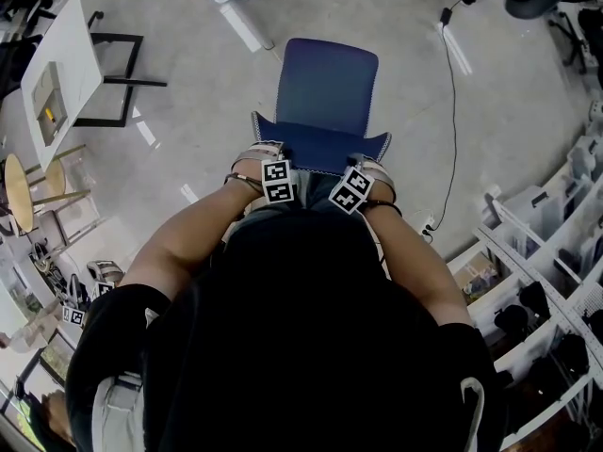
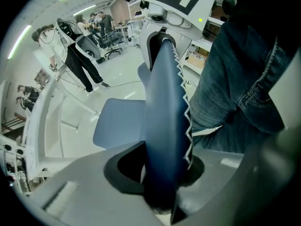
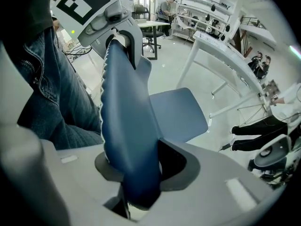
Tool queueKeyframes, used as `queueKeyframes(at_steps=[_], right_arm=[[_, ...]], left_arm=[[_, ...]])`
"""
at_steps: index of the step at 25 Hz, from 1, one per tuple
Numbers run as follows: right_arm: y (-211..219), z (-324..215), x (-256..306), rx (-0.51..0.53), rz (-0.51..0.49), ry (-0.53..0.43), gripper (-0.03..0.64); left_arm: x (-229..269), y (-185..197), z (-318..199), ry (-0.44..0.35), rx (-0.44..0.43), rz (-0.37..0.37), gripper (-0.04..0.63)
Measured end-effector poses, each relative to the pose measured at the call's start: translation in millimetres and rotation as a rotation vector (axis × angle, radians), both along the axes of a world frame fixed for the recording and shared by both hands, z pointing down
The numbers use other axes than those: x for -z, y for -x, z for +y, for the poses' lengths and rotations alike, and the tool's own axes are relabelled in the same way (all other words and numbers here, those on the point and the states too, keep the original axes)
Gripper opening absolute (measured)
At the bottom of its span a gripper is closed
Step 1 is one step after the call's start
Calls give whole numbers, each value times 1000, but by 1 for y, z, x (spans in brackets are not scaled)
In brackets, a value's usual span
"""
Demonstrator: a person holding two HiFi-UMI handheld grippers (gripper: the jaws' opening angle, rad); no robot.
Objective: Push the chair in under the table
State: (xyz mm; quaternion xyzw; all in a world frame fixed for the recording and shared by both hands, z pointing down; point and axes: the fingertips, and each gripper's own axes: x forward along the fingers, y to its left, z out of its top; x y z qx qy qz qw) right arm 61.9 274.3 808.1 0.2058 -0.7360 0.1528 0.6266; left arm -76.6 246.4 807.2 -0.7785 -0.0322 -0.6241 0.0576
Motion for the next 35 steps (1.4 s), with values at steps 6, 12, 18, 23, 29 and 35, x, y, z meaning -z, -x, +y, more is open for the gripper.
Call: queueKeyframes(at_steps=[6,12,18,23,29,35], right_arm=[[-20,-34,6,13,-8,-11,169],[-45,-66,6,38,-13,-16,166],[-65,-97,7,72,-15,-16,163],[-85,-126,5,80,-19,-23,160],[-96,-160,7,90,-20,-29,158],[-103,-207,11,107,-15,-31,156]], left_arm=[[6,-20,-32,4,16,-10,213],[6,-44,-60,15,62,-14,212],[7,-63,-89,16,105,-11,210],[6,-82,-117,19,172,3,210],[8,-93,-150,14,213,13,210],[13,-100,-195,14,239,23,210]])
